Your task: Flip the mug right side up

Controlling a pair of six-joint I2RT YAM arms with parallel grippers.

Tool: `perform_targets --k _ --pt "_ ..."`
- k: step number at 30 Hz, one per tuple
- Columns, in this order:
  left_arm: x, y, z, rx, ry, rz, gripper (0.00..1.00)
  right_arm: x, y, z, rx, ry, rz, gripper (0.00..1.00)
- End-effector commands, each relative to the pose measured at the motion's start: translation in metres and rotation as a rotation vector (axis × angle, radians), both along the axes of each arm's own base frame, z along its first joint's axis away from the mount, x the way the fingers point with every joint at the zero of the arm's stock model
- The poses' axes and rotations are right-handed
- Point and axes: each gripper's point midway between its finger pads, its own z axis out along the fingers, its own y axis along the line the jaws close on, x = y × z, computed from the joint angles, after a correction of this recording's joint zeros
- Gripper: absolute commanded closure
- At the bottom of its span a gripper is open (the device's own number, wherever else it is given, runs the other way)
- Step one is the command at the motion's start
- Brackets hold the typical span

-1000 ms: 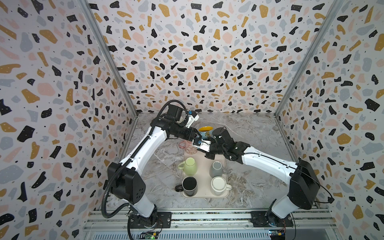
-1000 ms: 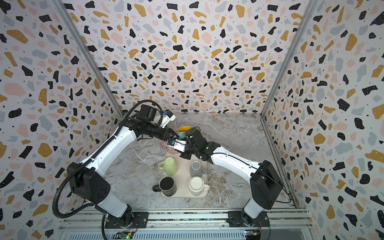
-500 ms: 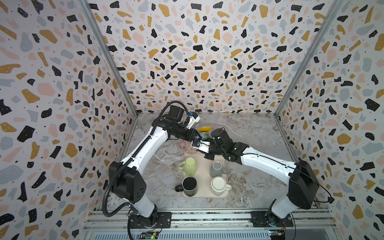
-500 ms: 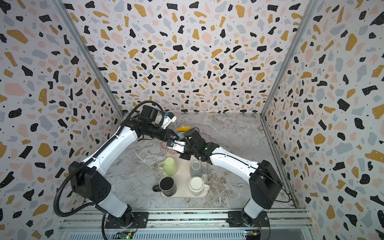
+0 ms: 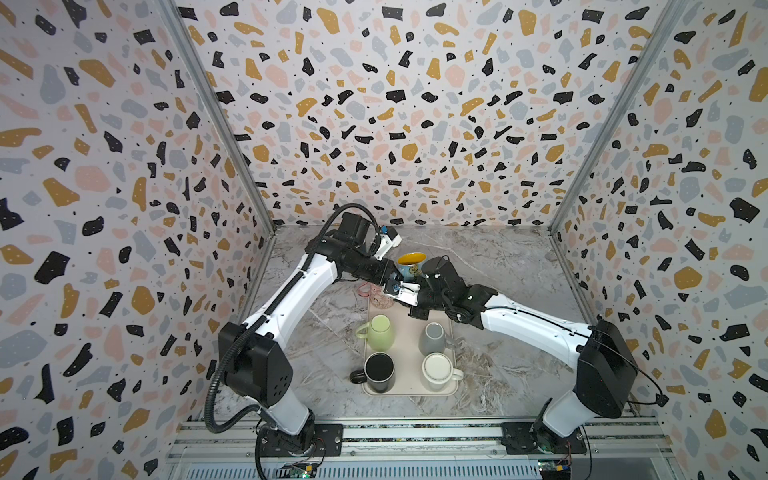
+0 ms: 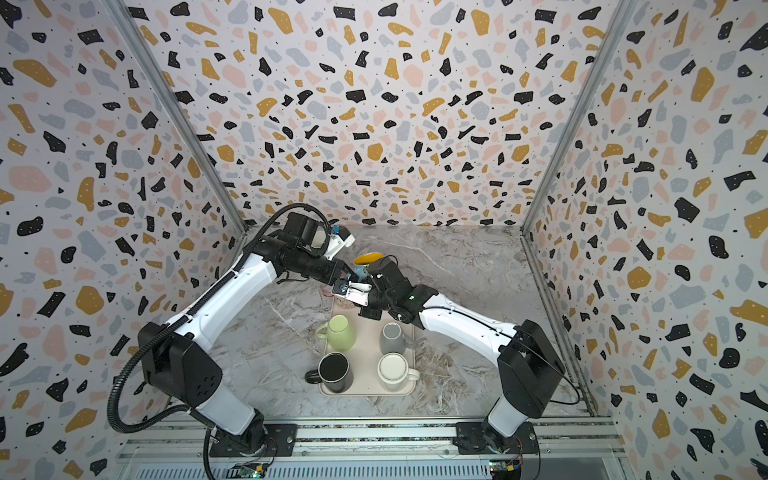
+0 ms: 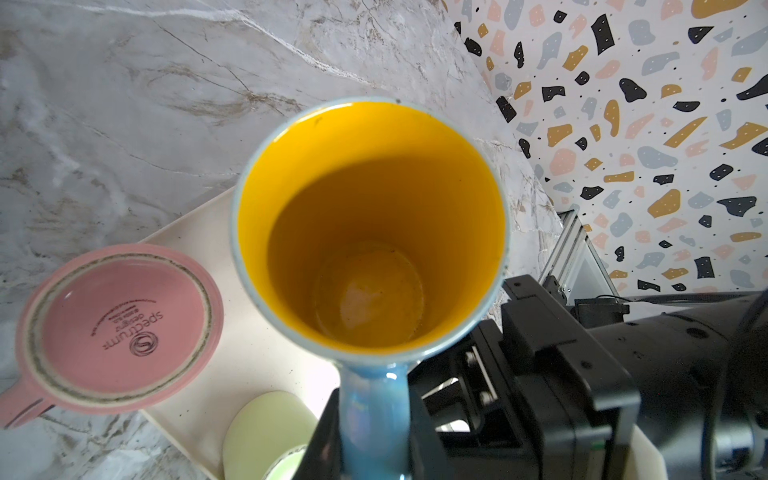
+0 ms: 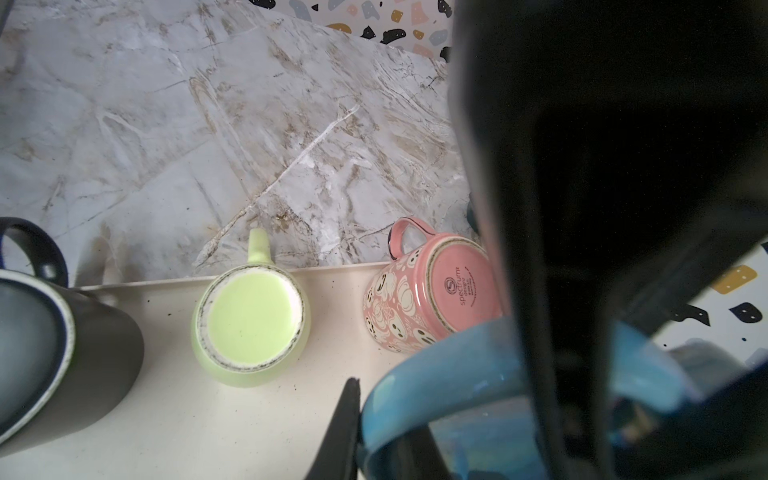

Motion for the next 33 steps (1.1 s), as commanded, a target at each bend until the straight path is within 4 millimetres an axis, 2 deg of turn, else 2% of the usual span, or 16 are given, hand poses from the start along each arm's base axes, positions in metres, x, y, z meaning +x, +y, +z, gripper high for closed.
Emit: perform_targets --k 1,4,10,19,20,26,33 --pt "-0.001 0.001 -0.015 0.040 0.017 -0.007 1.00 0.009 0.012 0.065 0.138 -0.159 0.008 1.00" --pt "-0.001 -0.001 -0.015 0.039 0.011 -0.010 1.00 0.010 0.010 0.066 0.139 -0.166 -0.002 1.00" --pt "0.001 -0.009 -0.001 0.007 -0.040 -0.018 1.00 0.012 0.005 0.067 0.136 -0.189 -0.032 0.99" --pt "0.012 -0.021 0.027 -0.071 -0.115 0.003 1.00 0.015 0.000 0.066 0.121 -0.206 -0.060 0.75" --pt "0.014 -0.022 0.031 -0.080 -0.124 0.006 1.00 0.016 -0.001 0.066 0.119 -0.208 -0.065 0.71" --pt "0.028 -0.028 0.048 -0.122 -0.167 0.027 1.00 0.018 -0.005 0.066 0.106 -0.222 -0.090 0.66" --pt "0.064 -0.039 0.069 -0.146 -0.244 0.064 1.00 0.015 -0.025 0.073 0.113 -0.240 -0.157 0.59"
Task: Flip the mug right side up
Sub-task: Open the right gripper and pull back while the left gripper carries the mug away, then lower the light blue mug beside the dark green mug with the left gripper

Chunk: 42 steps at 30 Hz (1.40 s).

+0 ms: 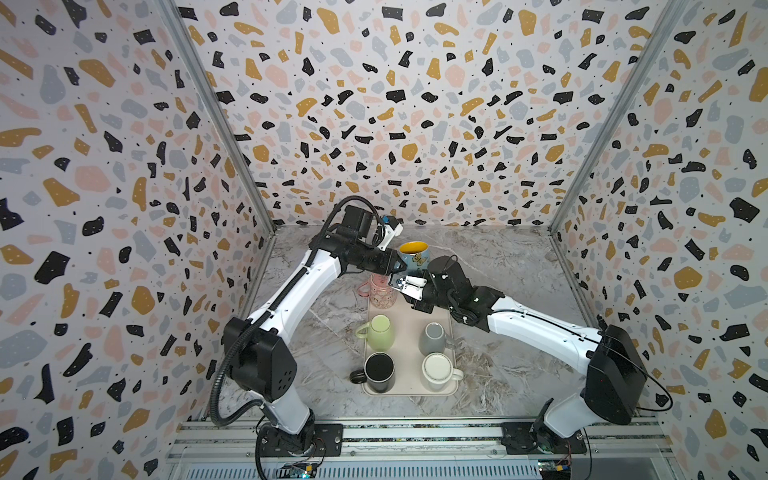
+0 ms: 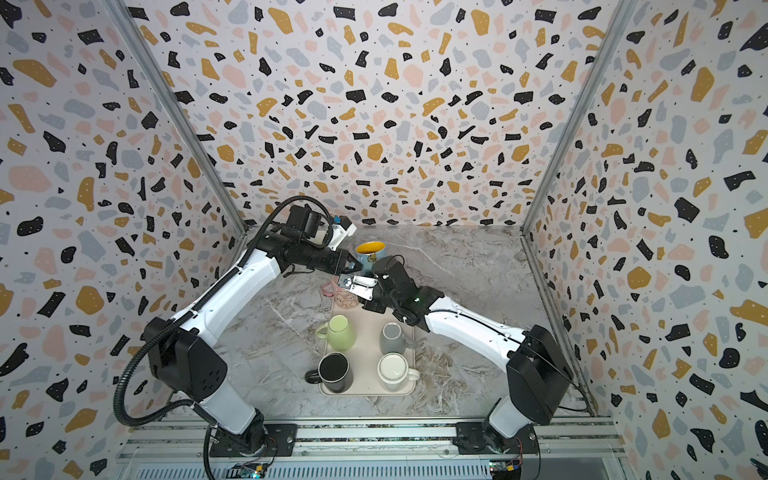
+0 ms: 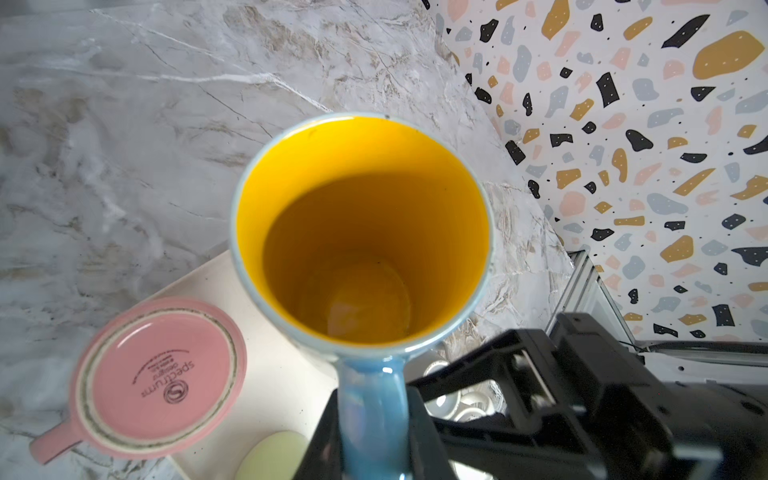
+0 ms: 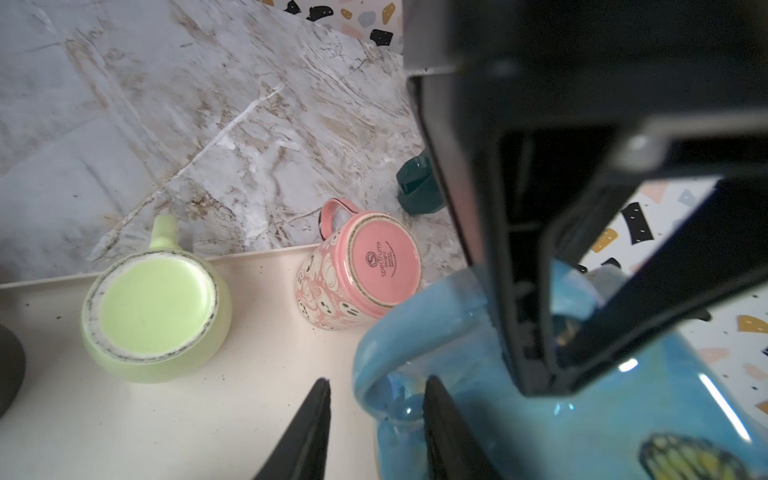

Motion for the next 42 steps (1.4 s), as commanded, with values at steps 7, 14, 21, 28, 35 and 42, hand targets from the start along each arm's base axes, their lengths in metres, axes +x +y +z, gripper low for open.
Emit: perform_targets --k 7,14,21,28,35,42 --pt "0.074 -0.030 0.058 -0.078 -0.257 0.046 1.00 -0.012 -0.024 0.060 0.128 -0.108 -0.063 0.56" --pt "0.118 -0.020 0.049 -0.008 -0.338 0.148 1.00 -0.011 -0.044 0.055 0.142 -0.071 -0.137 0.56" --pt "0.163 0.001 0.031 0.080 -0.421 0.260 1.00 -0.009 -0.072 0.056 0.221 -0.008 -0.202 0.56" --pt "0.190 0.032 0.003 0.132 -0.476 0.369 1.00 -0.011 -0.088 0.057 0.288 0.034 -0.223 0.56" --pt "0.206 0.059 -0.024 0.181 -0.516 0.453 1.00 -0.008 -0.089 0.049 0.282 0.062 -0.234 0.56" --pt "0.214 0.068 -0.041 0.172 -0.529 0.499 1.00 -0.008 -0.089 0.046 0.289 0.076 -0.240 0.55"
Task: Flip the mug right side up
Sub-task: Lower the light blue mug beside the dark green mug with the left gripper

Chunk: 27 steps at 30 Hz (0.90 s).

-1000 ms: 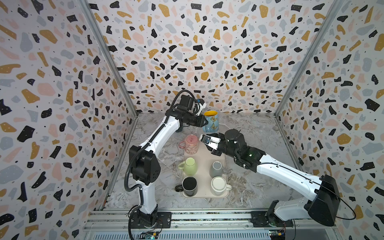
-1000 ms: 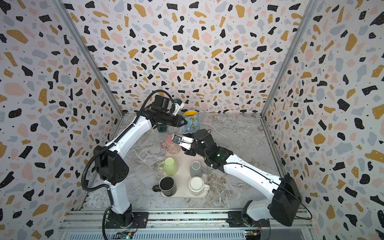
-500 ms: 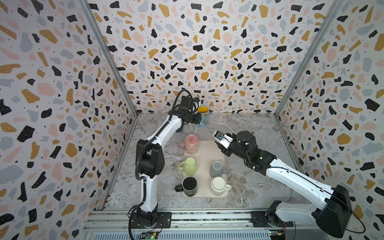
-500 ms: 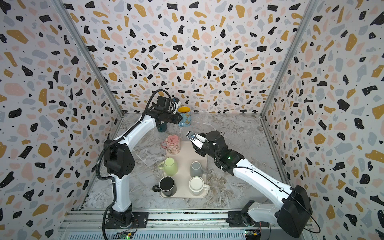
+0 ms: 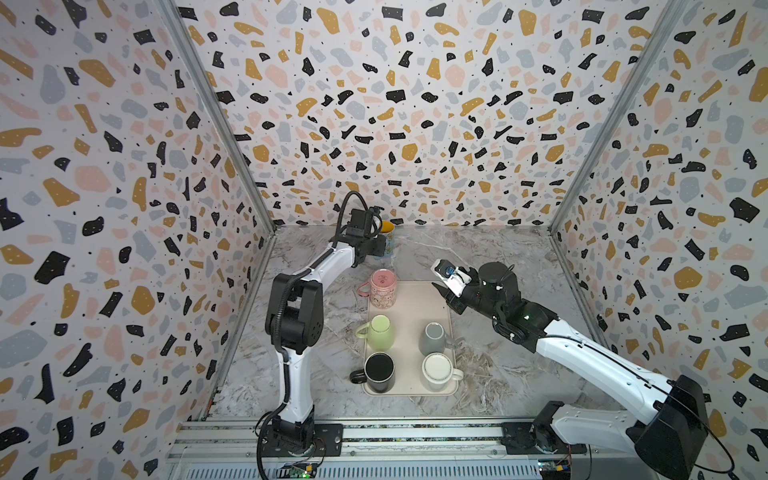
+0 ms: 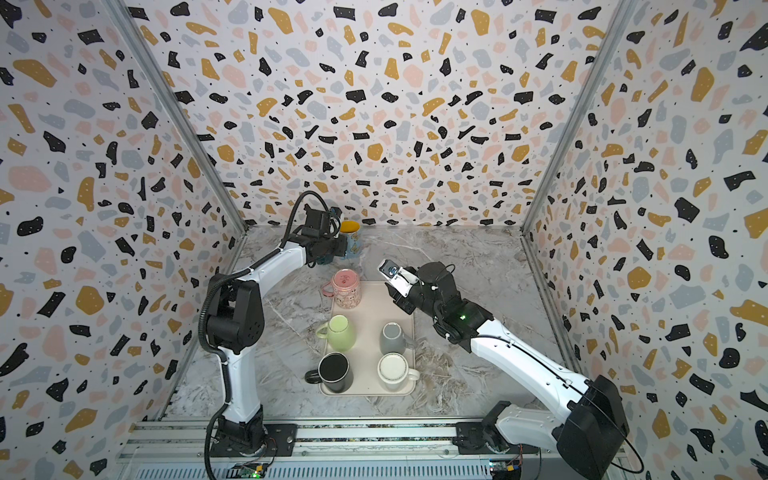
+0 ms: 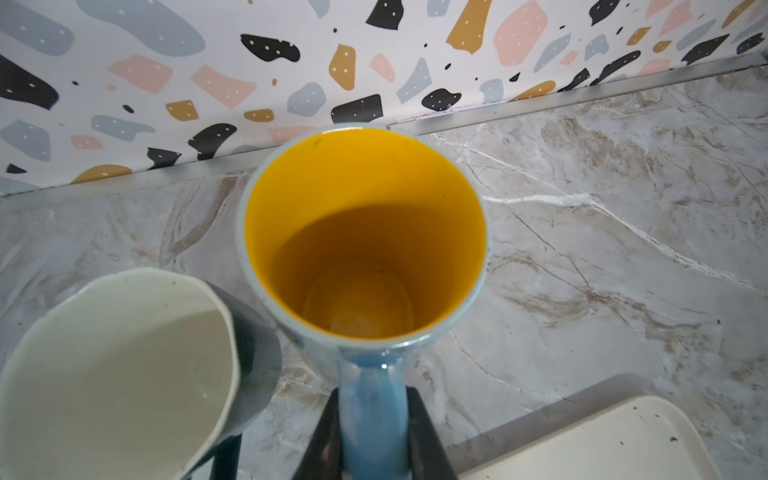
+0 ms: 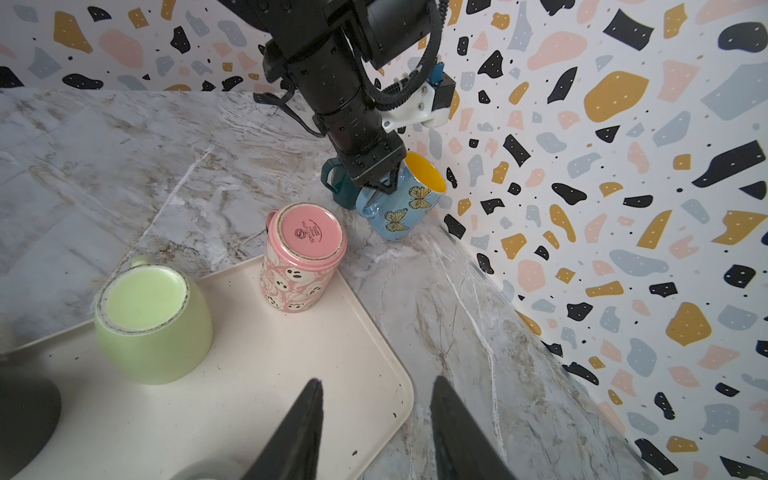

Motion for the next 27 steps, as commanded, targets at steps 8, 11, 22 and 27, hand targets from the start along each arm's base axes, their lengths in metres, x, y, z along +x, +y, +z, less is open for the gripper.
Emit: perform_targets --k 8,11,22,27 --pt "0.030 -0.010 0.047 -0.097 -0.242 0.007 1.00 0.001 -0.002 -0.002 0.020 0.020 -0.010 0.55" --pt "0.029 -0.011 0.039 -0.106 -0.240 0.006 1.00 0.001 -0.001 -0.003 0.019 0.022 -0.010 0.55" --pt "0.027 -0.014 0.017 -0.135 -0.216 -0.003 1.00 0.002 -0.001 -0.006 0.017 0.030 -0.011 0.54" --pt "0.026 -0.014 0.007 -0.136 -0.197 -0.002 1.00 0.002 -0.002 -0.006 0.016 0.030 -0.012 0.52"
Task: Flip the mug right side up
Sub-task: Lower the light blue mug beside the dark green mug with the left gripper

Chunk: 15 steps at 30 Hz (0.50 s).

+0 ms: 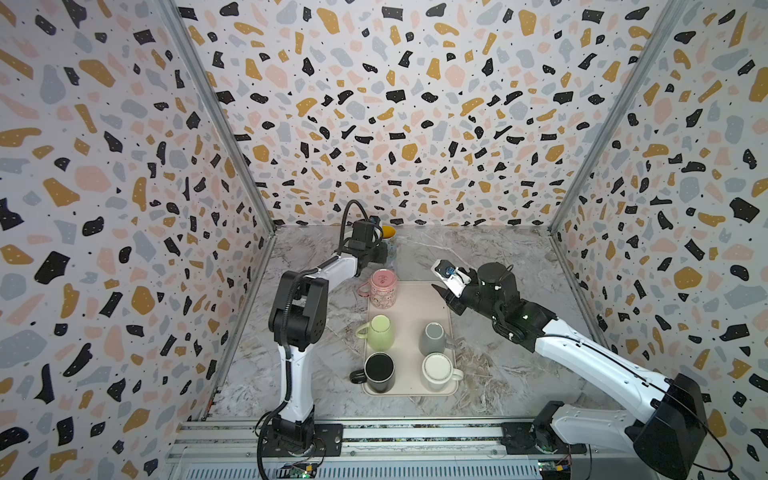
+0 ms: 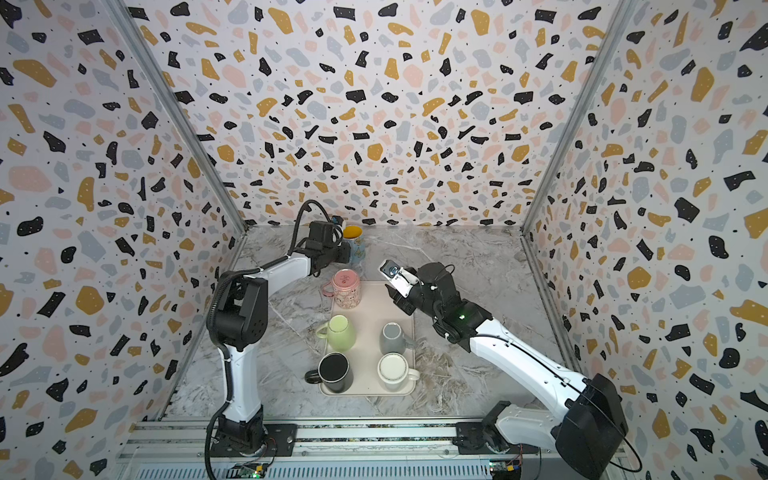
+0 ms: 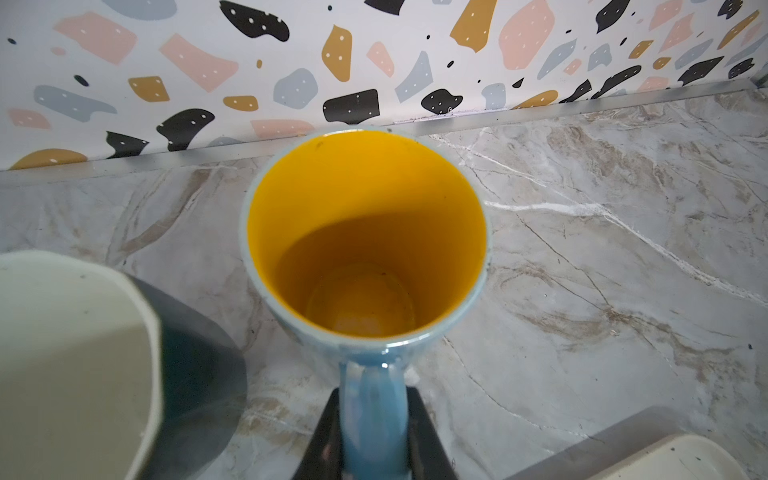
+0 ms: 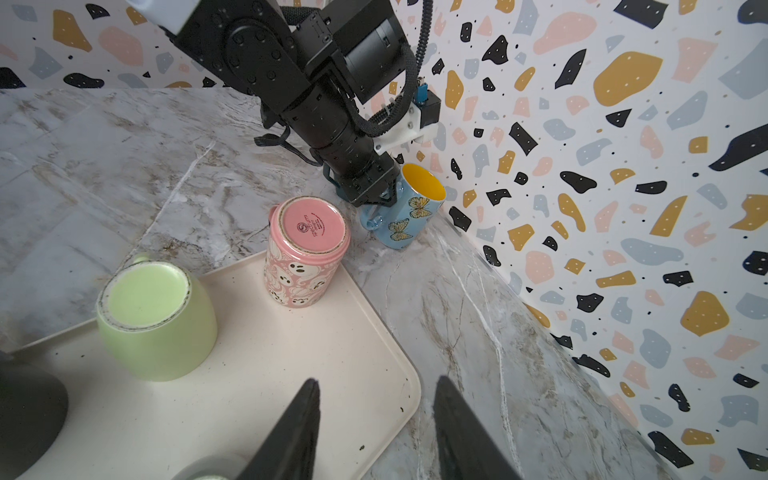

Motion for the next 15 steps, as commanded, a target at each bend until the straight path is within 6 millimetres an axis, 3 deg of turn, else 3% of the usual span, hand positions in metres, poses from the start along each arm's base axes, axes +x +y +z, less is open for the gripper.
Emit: perform_targets --k 1,15 --pt "0.018 -0.008 0.041 -0.069 -0.156 -0.010 1.00 0.001 -0.001 0.000 0.011 0.004 -0.005 0.52" --pt "0.007 0.002 0.031 -0.024 -0.121 0.010 0.97 0.001 0.003 -0.002 0.019 0.009 0.010 0.49"
